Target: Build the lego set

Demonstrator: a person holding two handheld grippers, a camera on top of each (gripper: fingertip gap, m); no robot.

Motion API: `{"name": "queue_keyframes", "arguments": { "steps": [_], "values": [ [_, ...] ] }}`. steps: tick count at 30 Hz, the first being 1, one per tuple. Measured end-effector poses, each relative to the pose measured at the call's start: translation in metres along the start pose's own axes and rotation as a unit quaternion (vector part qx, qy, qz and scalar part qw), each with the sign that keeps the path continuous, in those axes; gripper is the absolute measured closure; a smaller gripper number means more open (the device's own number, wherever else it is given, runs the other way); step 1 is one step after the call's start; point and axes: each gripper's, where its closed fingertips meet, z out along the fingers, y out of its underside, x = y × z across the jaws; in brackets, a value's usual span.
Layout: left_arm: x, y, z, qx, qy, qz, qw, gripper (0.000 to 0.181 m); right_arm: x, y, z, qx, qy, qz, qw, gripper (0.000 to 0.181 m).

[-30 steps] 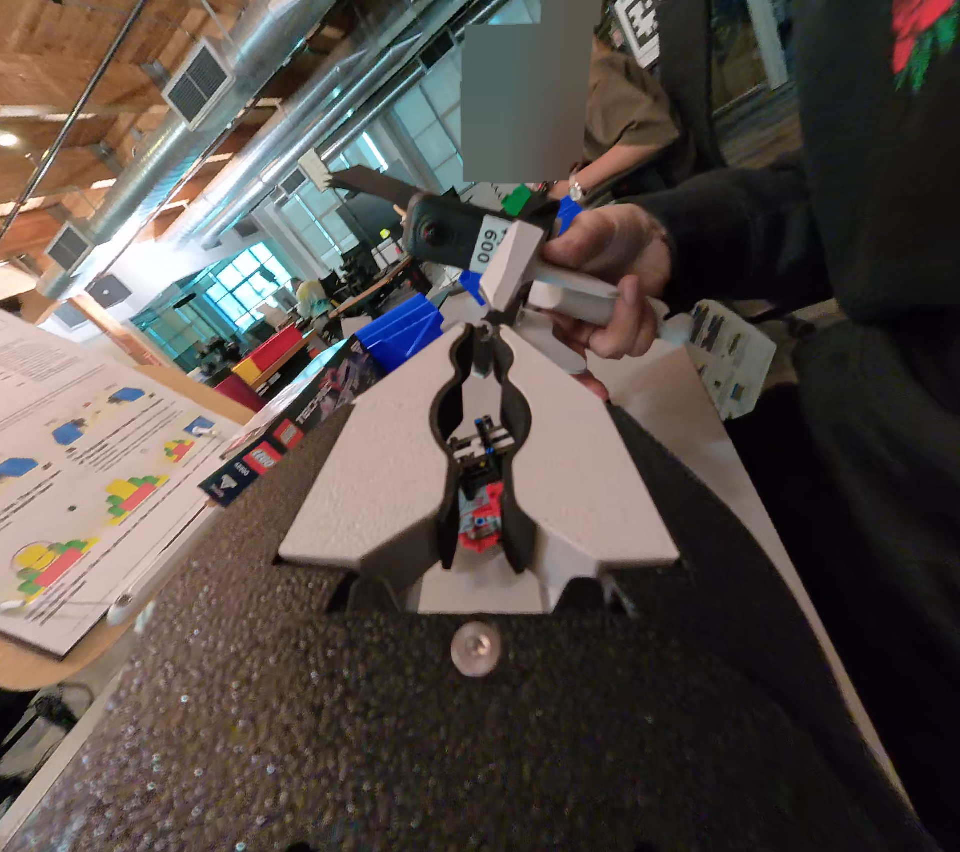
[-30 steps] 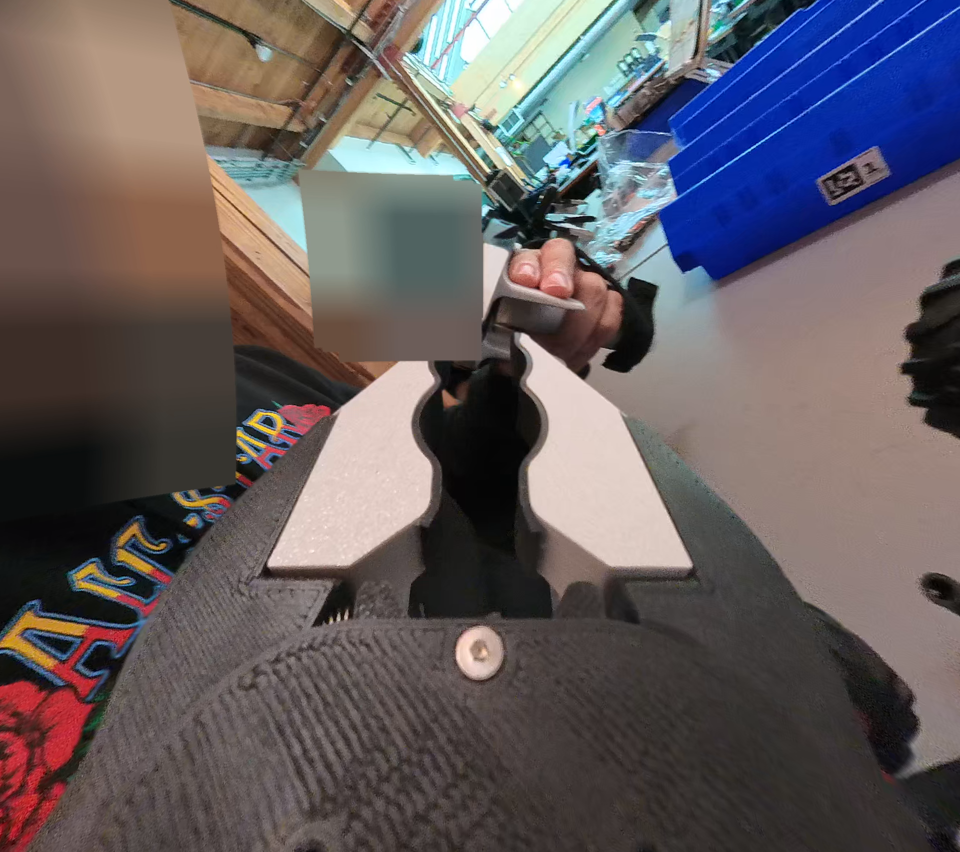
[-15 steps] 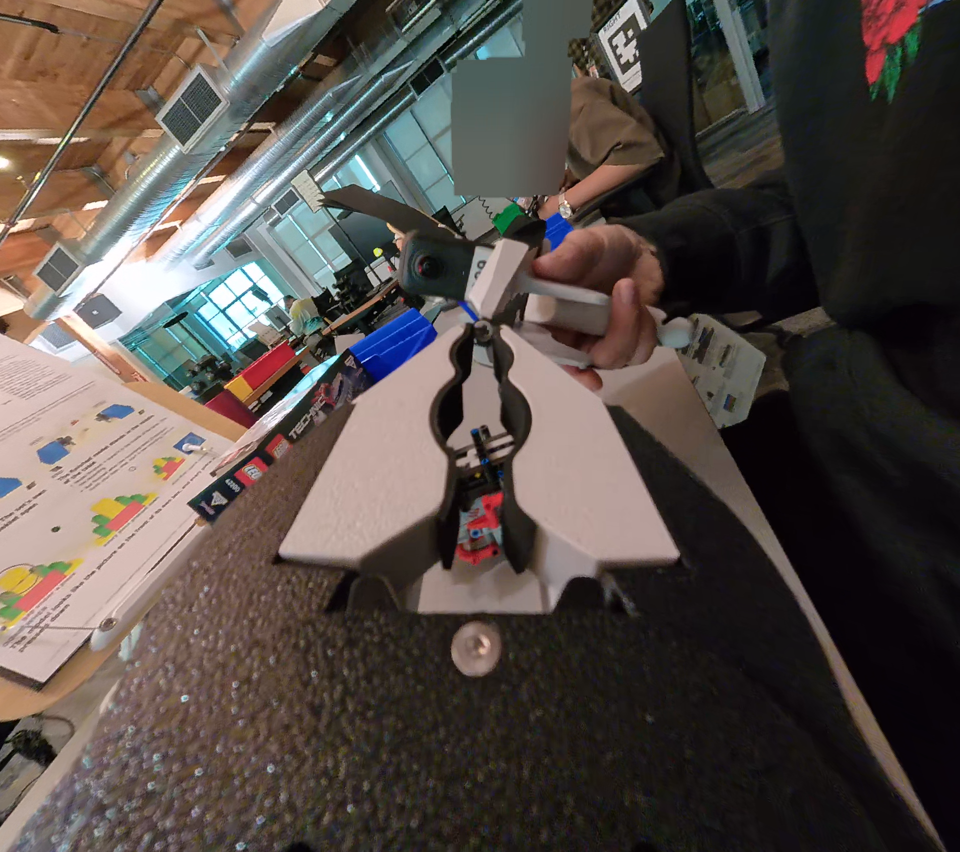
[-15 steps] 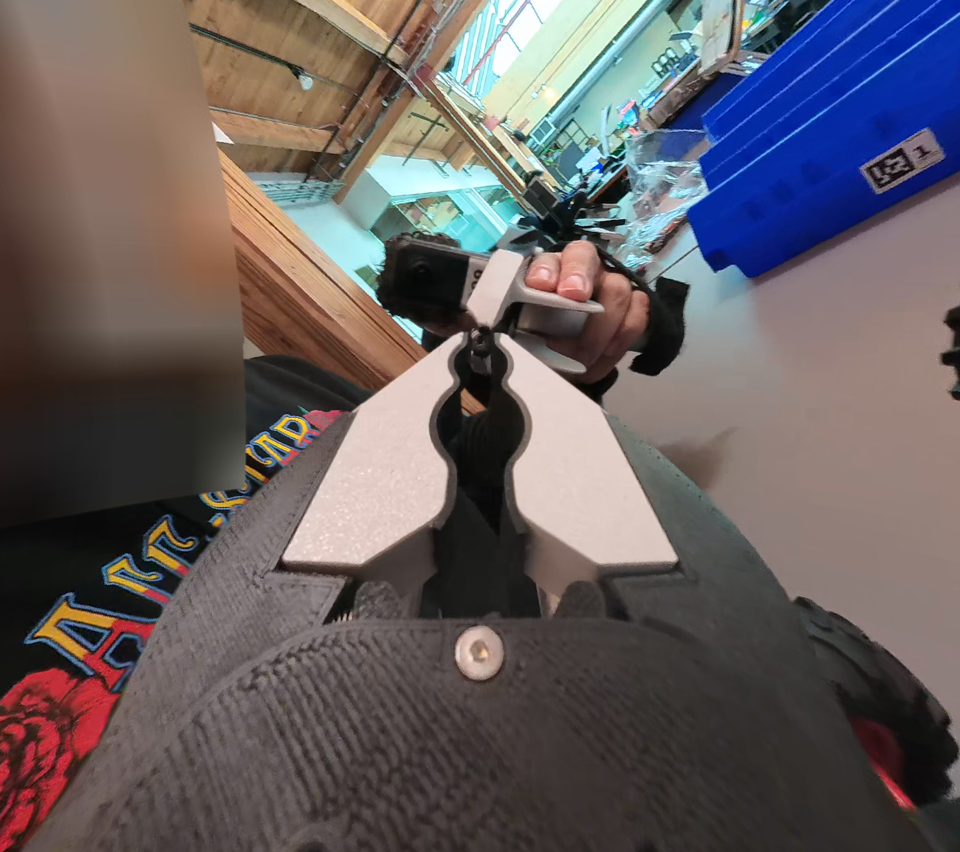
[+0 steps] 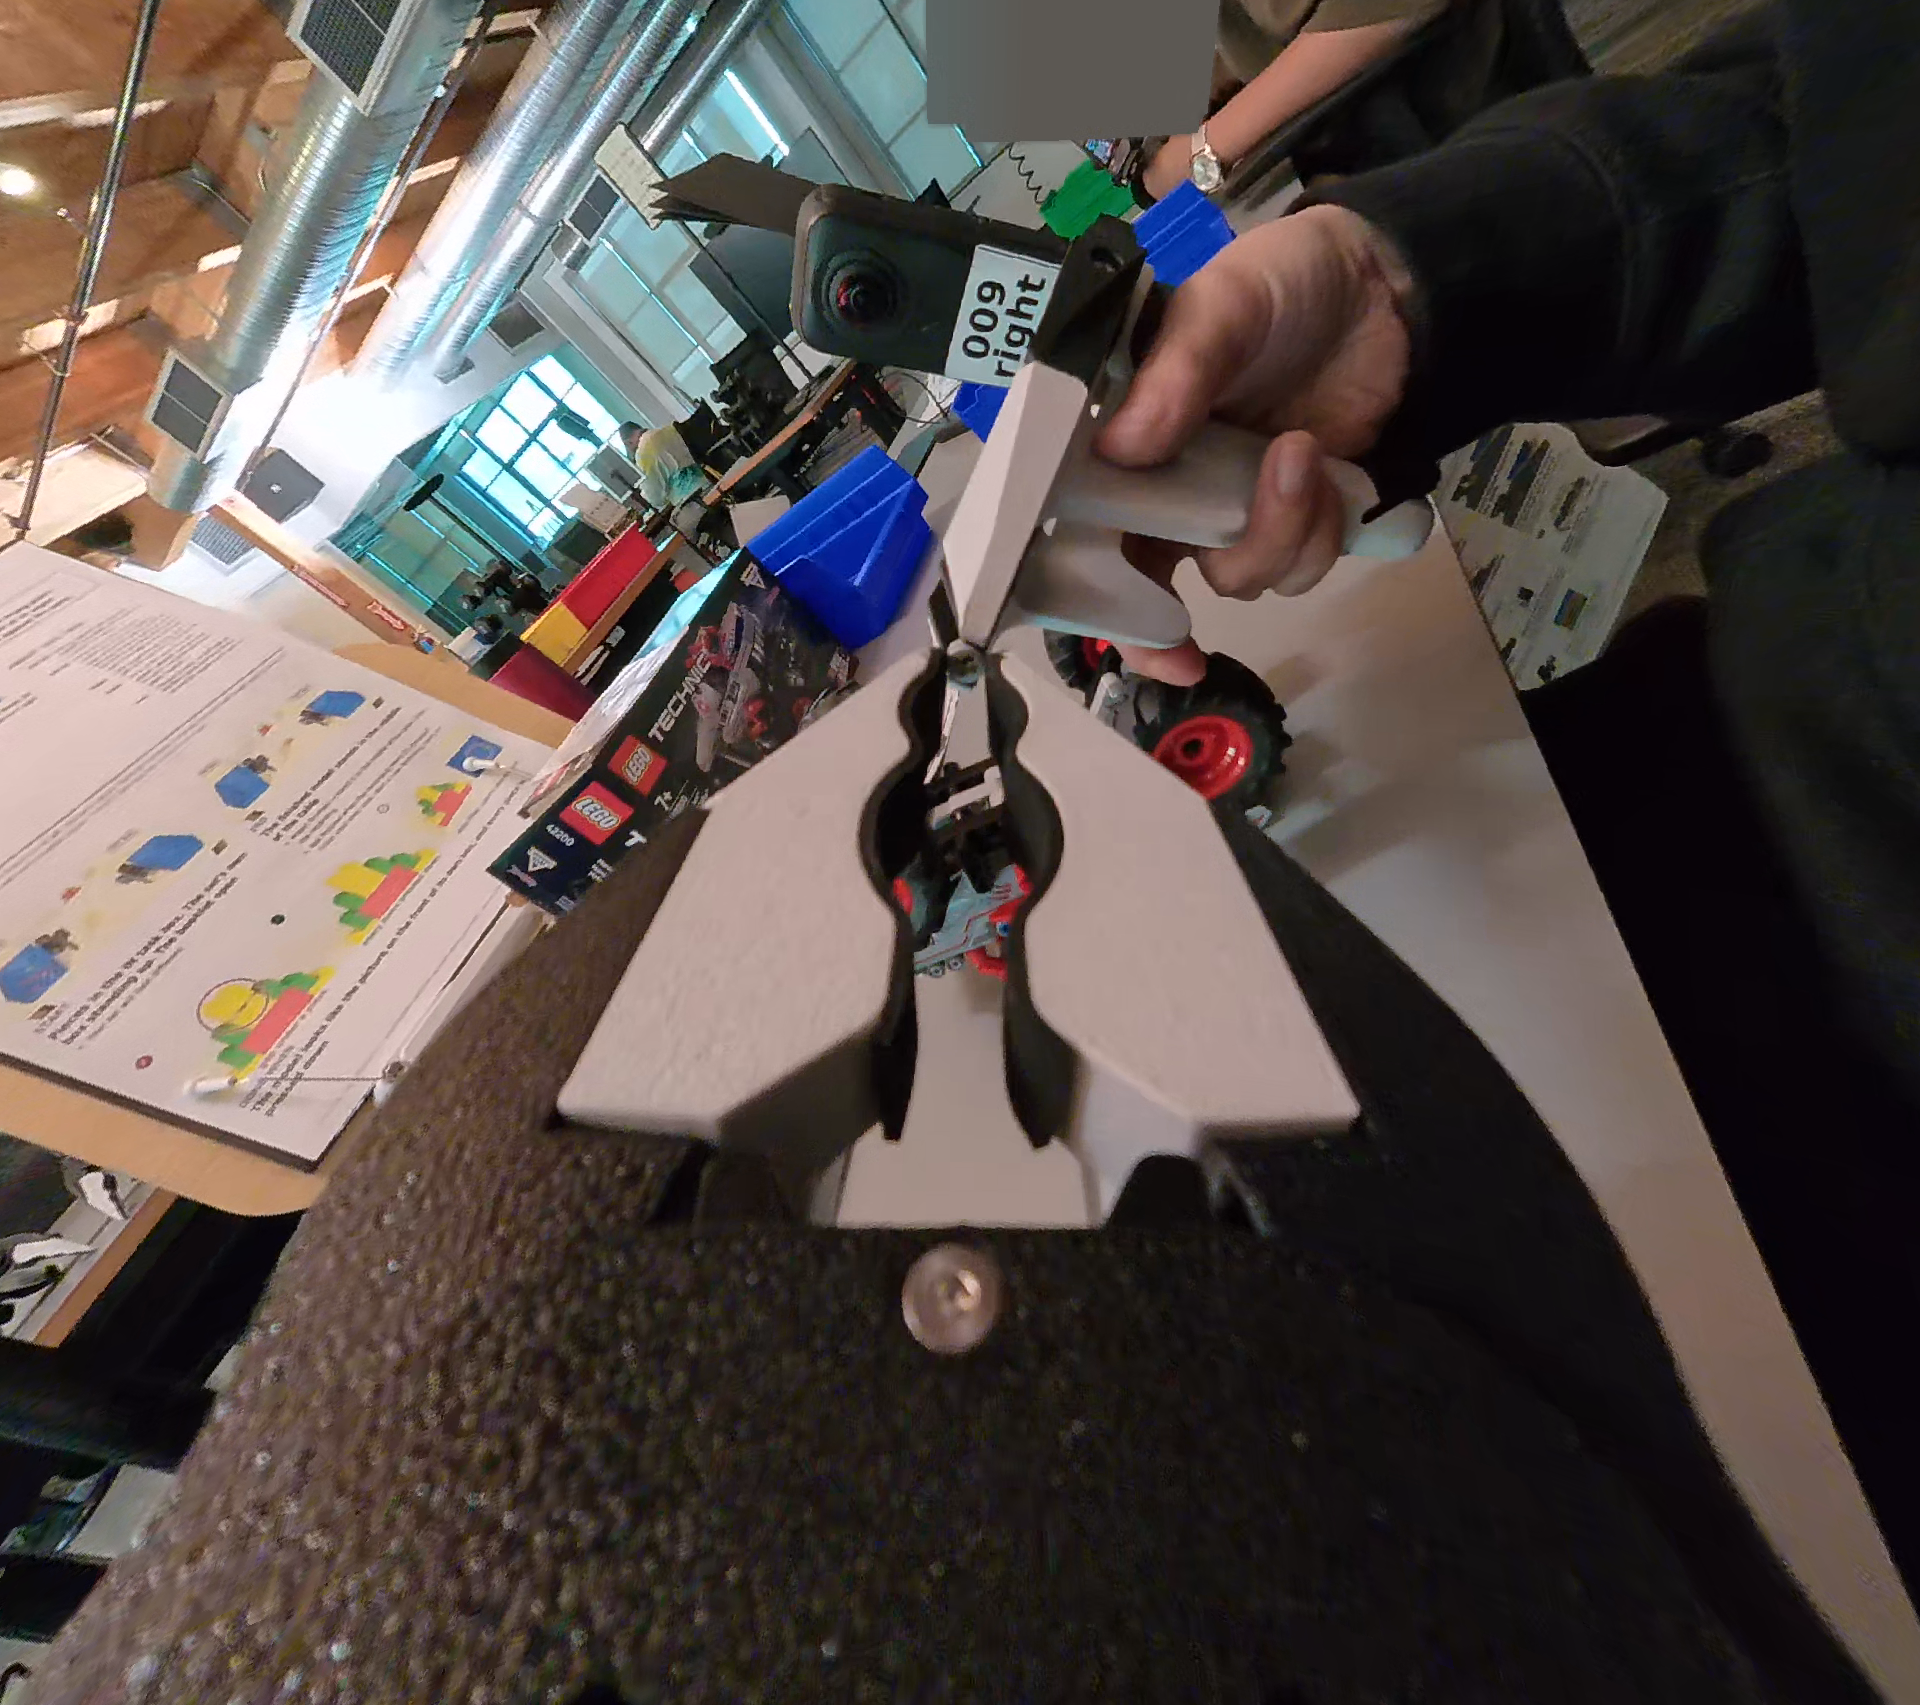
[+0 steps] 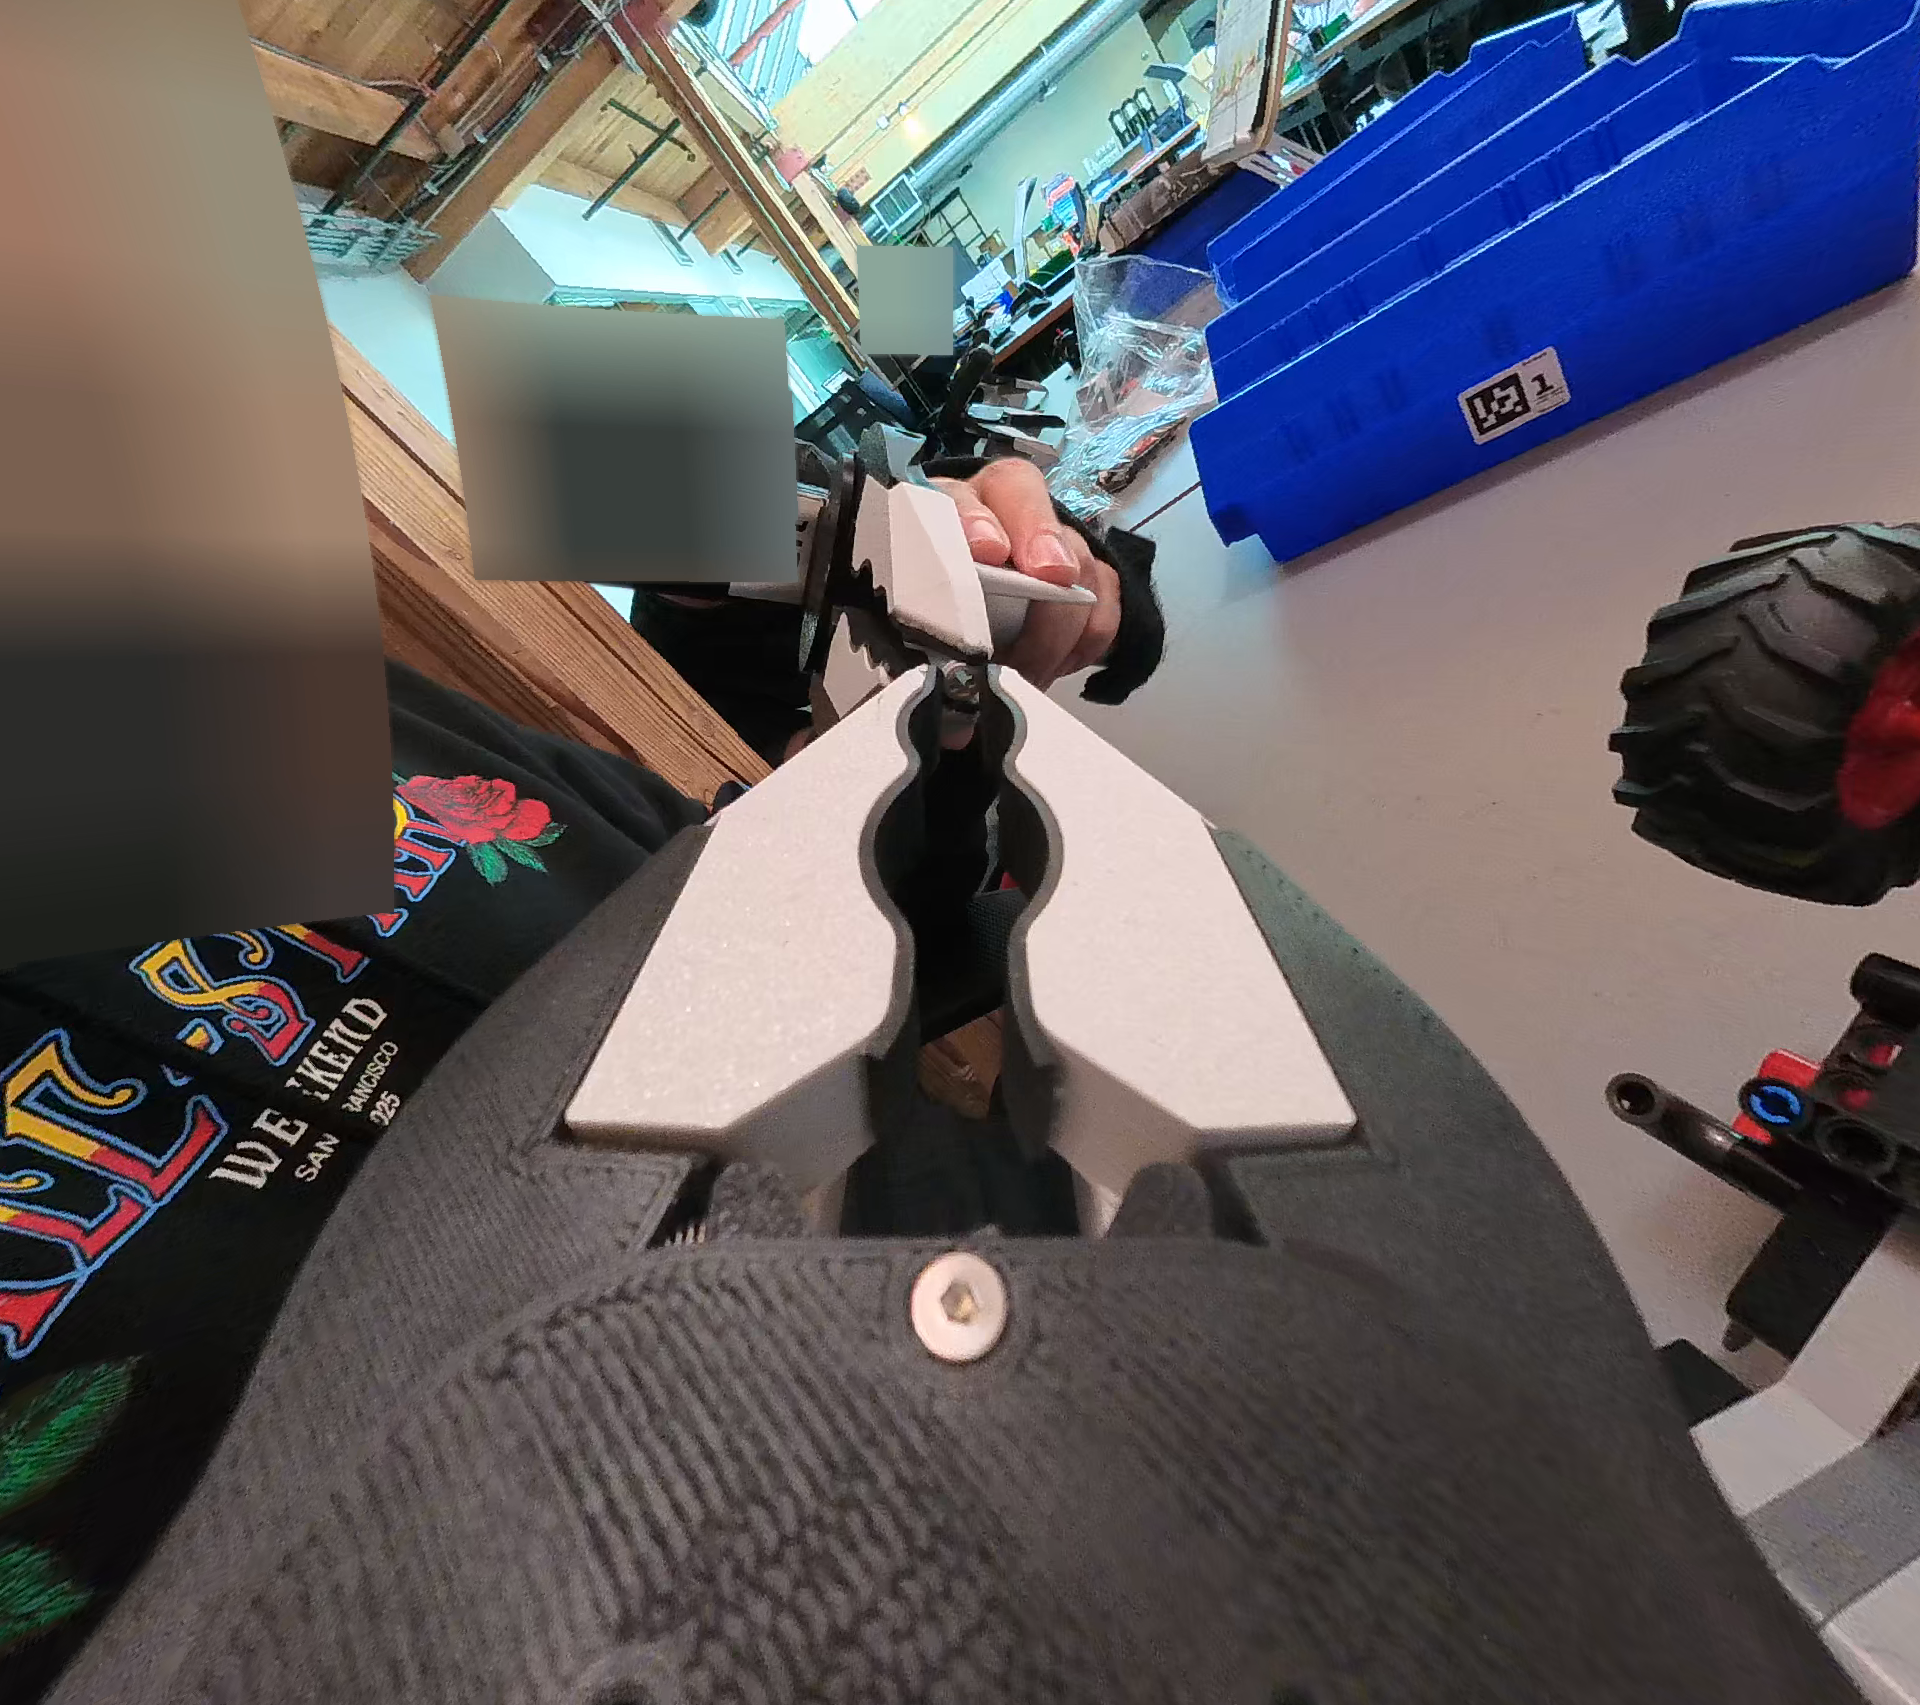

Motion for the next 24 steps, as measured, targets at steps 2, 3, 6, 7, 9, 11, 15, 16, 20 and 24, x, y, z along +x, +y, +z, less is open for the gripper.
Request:
{"name": "queue_keyframes", "arguments": {
  "steps": [2, 3, 6, 7, 9, 11, 15, 16, 20, 24],
  "values": [
    [0.000, 0.001, 0.000, -0.001, 0.001, -0.009, 1.000, 0.177, 0.001, 0.000, 0.000, -0.001, 0.003, -0.002, 1.000, 0.177],
    [0.000, 0.001, 0.000, -0.002, 0.002, -0.013, 1.000, 0.177, 0.001, 0.000, 0.000, -0.001, 0.004, -0.003, 1.000, 0.177],
    [0.000, 0.003, 0.001, -0.007, 0.001, -0.015, 1.000, 0.177, 0.003, 0.001, 0.000, -0.003, 0.011, -0.005, 1.000, 0.177],
    [0.000, 0.004, 0.001, -0.010, 0.000, -0.013, 1.000, 0.177, 0.004, 0.001, -0.001, -0.003, 0.013, -0.006, 1.000, 0.176],
    [-0.001, 0.005, 0.002, -0.017, -0.002, -0.009, 1.000, 0.177, 0.005, 0.001, -0.001, -0.004, 0.017, -0.007, 1.000, 0.177],
    [-0.002, 0.007, 0.003, -0.023, -0.007, -0.007, 1.000, 0.177, 0.007, 0.000, -0.001, -0.002, 0.023, -0.009, 1.000, 0.177],
    [-0.004, 0.008, 0.006, -0.028, -0.025, 0.008, 0.999, 0.178, 0.009, -0.002, -0.004, 0.001, 0.032, -0.011, 0.999, 0.177],
    [-0.004, 0.009, 0.007, -0.030, -0.026, 0.009, 0.999, 0.178, 0.010, -0.002, -0.004, 0.000, 0.036, -0.014, 0.999, 0.176],
    [-0.006, 0.009, 0.009, -0.022, -0.030, -0.012, 0.999, 0.178, 0.011, -0.003, -0.007, -0.011, 0.052, -0.034, 0.998, 0.177],
    [-0.017, 0.021, 0.006, -0.014, -0.046, -0.059, 0.997, 0.178, 0.018, -0.008, -0.024, -0.068, 0.121, -0.144, 0.980, 0.163]
  ]
}}
